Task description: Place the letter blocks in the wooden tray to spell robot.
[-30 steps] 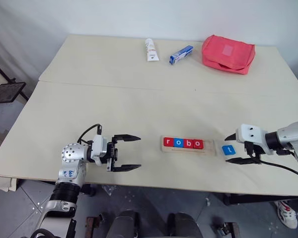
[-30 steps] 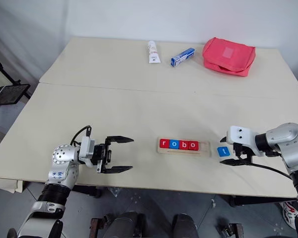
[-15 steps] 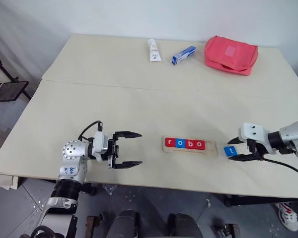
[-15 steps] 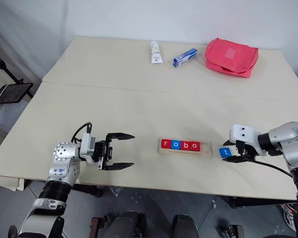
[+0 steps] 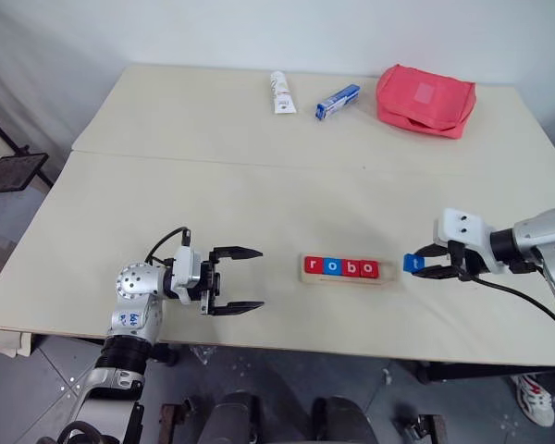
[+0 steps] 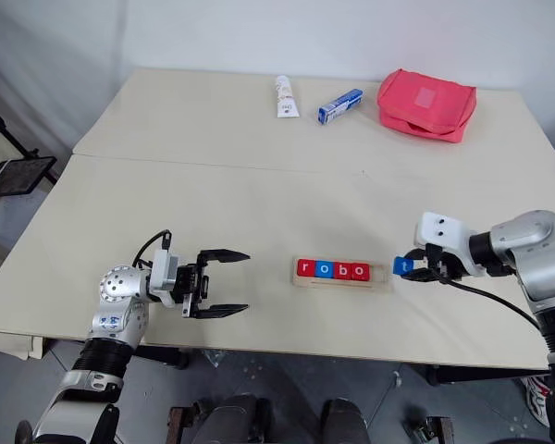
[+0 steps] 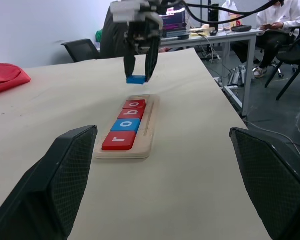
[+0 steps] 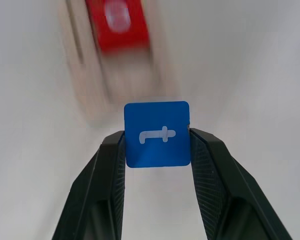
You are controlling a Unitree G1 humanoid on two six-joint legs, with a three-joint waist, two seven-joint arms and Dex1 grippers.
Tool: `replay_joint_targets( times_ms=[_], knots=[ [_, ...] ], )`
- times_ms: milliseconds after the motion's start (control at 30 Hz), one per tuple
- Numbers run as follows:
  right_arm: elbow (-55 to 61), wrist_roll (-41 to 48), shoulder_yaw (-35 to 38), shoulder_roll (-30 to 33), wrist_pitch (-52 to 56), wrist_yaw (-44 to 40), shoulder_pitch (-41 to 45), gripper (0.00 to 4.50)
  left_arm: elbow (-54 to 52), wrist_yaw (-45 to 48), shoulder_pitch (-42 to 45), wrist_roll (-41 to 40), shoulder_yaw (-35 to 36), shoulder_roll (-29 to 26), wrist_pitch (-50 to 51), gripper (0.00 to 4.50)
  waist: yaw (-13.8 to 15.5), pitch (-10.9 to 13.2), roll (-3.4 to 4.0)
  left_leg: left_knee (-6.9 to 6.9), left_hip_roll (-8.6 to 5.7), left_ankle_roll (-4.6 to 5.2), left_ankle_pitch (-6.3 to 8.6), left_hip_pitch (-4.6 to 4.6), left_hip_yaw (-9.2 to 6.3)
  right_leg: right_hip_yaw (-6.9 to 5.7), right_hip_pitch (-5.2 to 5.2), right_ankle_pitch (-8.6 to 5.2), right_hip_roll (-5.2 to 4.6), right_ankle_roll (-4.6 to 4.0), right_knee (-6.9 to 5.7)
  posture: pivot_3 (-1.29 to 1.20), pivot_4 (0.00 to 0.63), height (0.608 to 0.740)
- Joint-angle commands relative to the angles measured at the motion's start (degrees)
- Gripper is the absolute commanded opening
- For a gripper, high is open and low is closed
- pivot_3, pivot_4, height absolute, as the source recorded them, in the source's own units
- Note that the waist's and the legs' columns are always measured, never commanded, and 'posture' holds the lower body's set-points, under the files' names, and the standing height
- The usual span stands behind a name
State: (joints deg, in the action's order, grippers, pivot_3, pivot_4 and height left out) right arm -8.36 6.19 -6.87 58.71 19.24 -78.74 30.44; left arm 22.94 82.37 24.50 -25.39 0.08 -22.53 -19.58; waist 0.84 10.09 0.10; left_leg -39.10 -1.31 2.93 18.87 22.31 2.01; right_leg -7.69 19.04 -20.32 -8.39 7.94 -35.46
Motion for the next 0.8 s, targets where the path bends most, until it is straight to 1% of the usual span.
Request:
replay_joint_targets(
  times_ms=[33, 167, 333, 800],
  knots=[
    [5.2, 2.2, 1.5, -0.2, 4.9, 1.1, -0.7, 1.44, -1.1, -0.1, -0.1, -0.4, 0.4, 0.1, -0.6, 4.50, 0.3, 0.0, 0.00, 0.00, -0.03, 0.00, 0.00, 0.01, 0.00, 0.00, 0.00, 0.00, -0.02, 0.00, 0.01, 0.00, 0.150, 0.740],
    [6.0, 0.9, -0.2, -0.8, 5.1, 2.4, -1.4, 1.44, -0.7, -0.2, 0.3, -0.4, 0.3, 0.4, -0.7, 4.50, 0.5, 0.0, 0.00, 0.00, -0.04, 0.01, 0.00, 0.01, -0.02, 0.01, 0.00, 0.00, -0.03, 0.00, 0.01, 0.00, 0.150, 0.740],
    [5.0, 0.0, -2.1, -2.9, 4.6, 4.0, -0.4, 1.44, -0.8, -0.4, 0.3, -0.4, 0.3, 0.6, -0.8, 4.50, 0.4, 0.0, 0.00, 0.00, -0.04, 0.01, 0.01, 0.01, 0.00, 0.00, 0.00, 0.00, -0.02, 0.00, 0.01, 0.00, 0.150, 0.740],
    [1.6, -1.6, -3.7, -2.6, 2.0, 3.0, 1.5, 1.44, -1.2, -1.0, -0.5, -0.3, 0.6, 0.3, -1.0, 4.50, 0.4, 0.0, 0.00, 0.01, -0.05, 0.02, 0.01, 0.01, 0.03, 0.00, 0.03, 0.00, -0.02, 0.00, 0.00, 0.00, 0.150, 0.740]
  ],
)
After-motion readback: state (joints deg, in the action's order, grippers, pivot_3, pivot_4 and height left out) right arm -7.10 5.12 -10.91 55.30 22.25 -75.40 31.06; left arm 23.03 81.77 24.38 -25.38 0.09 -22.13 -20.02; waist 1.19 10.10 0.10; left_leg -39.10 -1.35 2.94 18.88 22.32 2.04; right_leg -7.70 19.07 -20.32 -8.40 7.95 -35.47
